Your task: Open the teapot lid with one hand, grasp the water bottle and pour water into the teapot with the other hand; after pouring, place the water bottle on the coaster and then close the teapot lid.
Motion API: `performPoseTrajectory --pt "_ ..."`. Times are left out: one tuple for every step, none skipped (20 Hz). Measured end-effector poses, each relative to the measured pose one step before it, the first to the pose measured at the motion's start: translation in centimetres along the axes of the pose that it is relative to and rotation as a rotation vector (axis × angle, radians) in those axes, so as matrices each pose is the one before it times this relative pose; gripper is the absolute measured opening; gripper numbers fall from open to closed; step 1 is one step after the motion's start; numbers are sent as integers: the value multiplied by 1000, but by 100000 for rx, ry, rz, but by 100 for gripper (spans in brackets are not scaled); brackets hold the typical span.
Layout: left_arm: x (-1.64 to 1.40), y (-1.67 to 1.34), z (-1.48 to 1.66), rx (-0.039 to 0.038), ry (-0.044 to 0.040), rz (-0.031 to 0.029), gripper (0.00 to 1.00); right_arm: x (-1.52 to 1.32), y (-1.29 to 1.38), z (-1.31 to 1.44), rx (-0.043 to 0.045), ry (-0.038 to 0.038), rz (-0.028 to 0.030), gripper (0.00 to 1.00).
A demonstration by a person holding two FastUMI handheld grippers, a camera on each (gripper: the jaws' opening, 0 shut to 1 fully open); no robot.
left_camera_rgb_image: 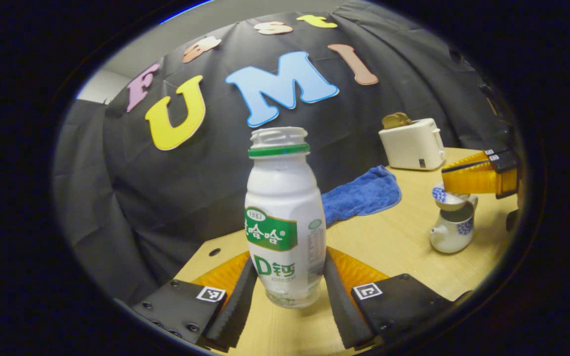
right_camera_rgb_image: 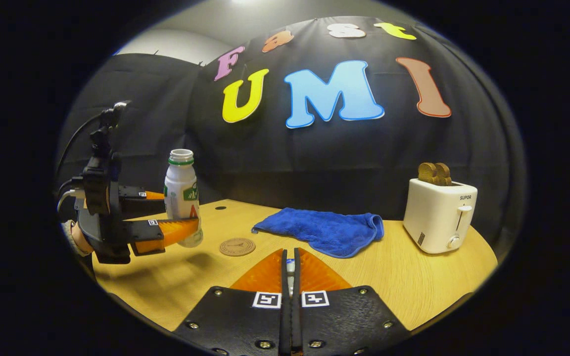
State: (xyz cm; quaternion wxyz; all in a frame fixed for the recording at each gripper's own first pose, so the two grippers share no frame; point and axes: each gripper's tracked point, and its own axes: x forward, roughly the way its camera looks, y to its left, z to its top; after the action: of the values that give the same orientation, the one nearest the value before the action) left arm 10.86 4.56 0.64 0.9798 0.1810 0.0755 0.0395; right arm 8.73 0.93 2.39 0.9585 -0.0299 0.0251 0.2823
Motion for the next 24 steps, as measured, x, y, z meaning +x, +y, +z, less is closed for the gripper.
performPoseTrajectory --pt "261 382 -146 -3458 59 609 78 -26 124 -121 132 368 908 1" --pt "75 331 -204 -2509 234 807 78 -39 232 -80 157 117 1202 1" --pt "60 416 162 -1818 406 640 78 -65 109 -79 -217 391 633 1" --pt "-123 280 -212 -1526 455 522 78 -86 -108 -220 -863 730 -196 1" --pt "40 135 -130 -1367 383 48 78 -61 -195 -322 -848 1145 -807 1" --pt "152 -24 -113 -1436 259 -251 78 -134 -275 -306 -308 964 -572 1" --pt "153 8 -24 -1030 12 -301 78 -124 78 -261 455 606 510 1" --pt "66 48 24 -490 -125 13 79 -122 261 -65 780 143 1133 1" --pt "127 -92 130 -280 -258 63 79 -29 186 -39 582 105 781 1" --pt "22 -111 -126 -81 29 -147 79 -119 90 11 4 -95 7 1" --pt "-36 -94 7 -427 -121 -389 79 -101 -89 -190 -73 299 -524 1" --pt "-167 -106 43 -441 32 -738 79 36 -80 -256 123 536 -496 1" --pt "-125 -36 90 -431 -170 -273 85 14 -93 -180 -26 395 -472 1" --pt "126 -149 8 -353 -31 -492 84 -22 -39 119 747 -53 105 1" --pt "19 -62 159 -391 -404 -61 84 26 -31 -56 812 -1 -79 1" --pt "179 -206 73 -165 -266 -267 84 6 -6 -1 520 -195 -61 1" --pt "6 23 187 -292 -325 -42 84 -4 42 -27 290 21 -233 1" --pt "204 -26 155 -252 -200 -120 84 81 23 6 271 -226 -113 2" --pt "117 10 155 -94 -60 36 84 -174 32 160 186 -359 236 5" --pt "-53 93 91 -69 -442 -22 84 -80 143 69 270 -242 180 7" --pt "-53 98 196 -78 -501 -67 73 11 -122 -45 -369 -269 -348 9" --pt "106 -87 49 112 -359 3 84 -54 86 236 -422 -781 249 10" --pt "39 44 88 107 -147 120 84 -51 69 291 -258 -934 29 15" --pt "70 92 -12 -69 -4 -125 78 56 -50 160 134 -832 -52 19"
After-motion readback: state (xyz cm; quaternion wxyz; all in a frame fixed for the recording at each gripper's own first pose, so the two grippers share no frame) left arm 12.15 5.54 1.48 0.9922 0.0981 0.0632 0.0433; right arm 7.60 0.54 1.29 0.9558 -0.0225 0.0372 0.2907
